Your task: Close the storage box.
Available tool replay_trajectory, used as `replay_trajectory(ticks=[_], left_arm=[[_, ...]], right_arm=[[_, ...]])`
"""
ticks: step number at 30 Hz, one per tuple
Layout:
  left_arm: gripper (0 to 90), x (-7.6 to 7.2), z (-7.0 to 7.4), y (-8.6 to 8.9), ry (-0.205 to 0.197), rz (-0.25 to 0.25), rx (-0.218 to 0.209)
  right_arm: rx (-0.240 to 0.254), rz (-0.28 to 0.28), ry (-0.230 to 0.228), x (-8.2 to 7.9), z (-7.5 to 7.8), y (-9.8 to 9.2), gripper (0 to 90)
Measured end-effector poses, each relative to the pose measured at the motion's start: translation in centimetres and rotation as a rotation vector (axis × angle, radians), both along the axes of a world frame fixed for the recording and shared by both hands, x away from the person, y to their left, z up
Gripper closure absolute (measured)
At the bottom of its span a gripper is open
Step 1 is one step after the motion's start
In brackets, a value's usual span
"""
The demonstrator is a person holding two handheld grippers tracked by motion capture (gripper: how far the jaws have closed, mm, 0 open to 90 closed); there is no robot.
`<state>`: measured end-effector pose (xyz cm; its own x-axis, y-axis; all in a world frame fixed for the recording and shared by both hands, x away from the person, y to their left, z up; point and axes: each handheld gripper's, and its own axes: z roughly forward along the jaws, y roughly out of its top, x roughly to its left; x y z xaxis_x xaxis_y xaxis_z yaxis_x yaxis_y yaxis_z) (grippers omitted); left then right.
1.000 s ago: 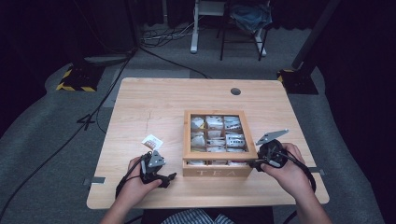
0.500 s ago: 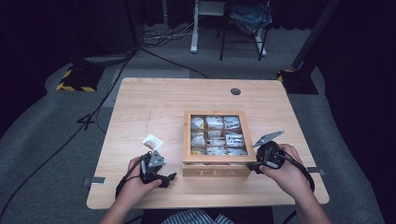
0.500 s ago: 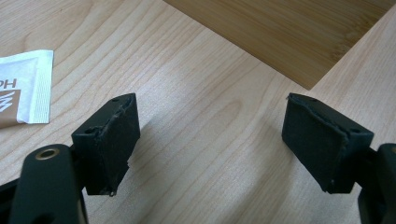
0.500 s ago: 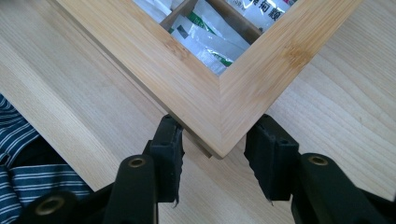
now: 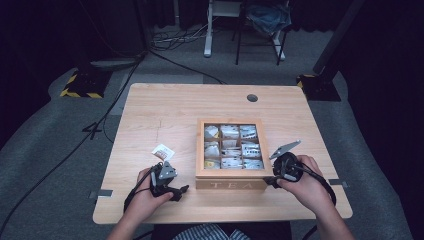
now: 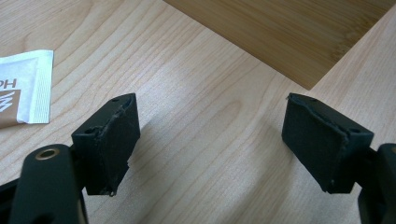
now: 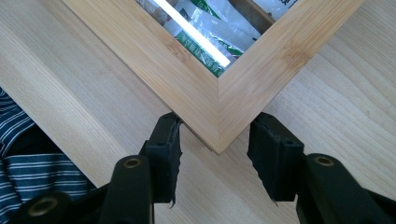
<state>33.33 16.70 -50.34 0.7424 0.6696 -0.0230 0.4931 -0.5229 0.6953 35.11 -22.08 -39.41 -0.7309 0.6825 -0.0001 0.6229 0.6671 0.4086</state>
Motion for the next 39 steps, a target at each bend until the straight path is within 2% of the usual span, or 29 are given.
replay_trajectory(ticks=[7, 10, 13, 16, 18, 20, 23, 27, 32, 35, 39], left_arm=[[19.9, 0.0, 0.0, 0.0, 0.0, 0.0, 0.0], [19.9, 0.0, 0.0, 0.0, 0.0, 0.0, -0.001], [19.9, 0.0, 0.0, 0.0, 0.0, 0.0, -0.001], [19.9, -0.1, 0.0, 0.0, 0.003, 0.0, -0.001], [20.0, -0.2, 0.0, 0.1, 0.0, 0.006, 0.0], [20.0, -0.3, 0.0, 0.2, -0.001, 0.007, 0.0], [20.0, -0.5, 0.0, 0.5, 0.0, 0.01, -0.001], [20.2, -0.6, 0.0, 0.8, 0.001, 0.013, -0.001], [20.2, -0.6, 0.0, 0.9, 0.002, 0.019, -0.004], [20.3, -0.6, 0.0, 1.0, 0.0, 0.019, -0.003], [20.2, -0.5, 0.0, 1.0, 0.002, 0.022, -0.003]], right_arm=[[-0.013, 0.013, 0.014, 0.1, -0.5, 0.1, 52.1], [-0.019, 0.015, -0.003, 0.1, -0.8, 0.0, 43.1], [0.032, 0.005, -0.016, 0.2, -0.8, -0.1, 37.7], [0.043, 0.008, -0.03, 0.1, -0.4, -0.4, 33.0], [0.045, 0.035, -0.038, 0.2, -0.2, -0.7, 30.1], [0.073, 0.03, -0.044, 0.3, 0.0, -0.9, 29.3], [0.153, 0.01, -0.075, 0.7, 0.4, -1.4, 24.5], [0.214, -0.009, -0.119, 1.1, 0.8, -2.3, 21.8], [0.228, -0.047, -0.202, 2.1, 0.7, -4.0, 20.5], [0.256, -0.077, -0.232, 2.6, 0.2, -5.2, 20.6], [0.254, -0.125, -0.268, 3.3, -0.6, -6.7, 20.6]])
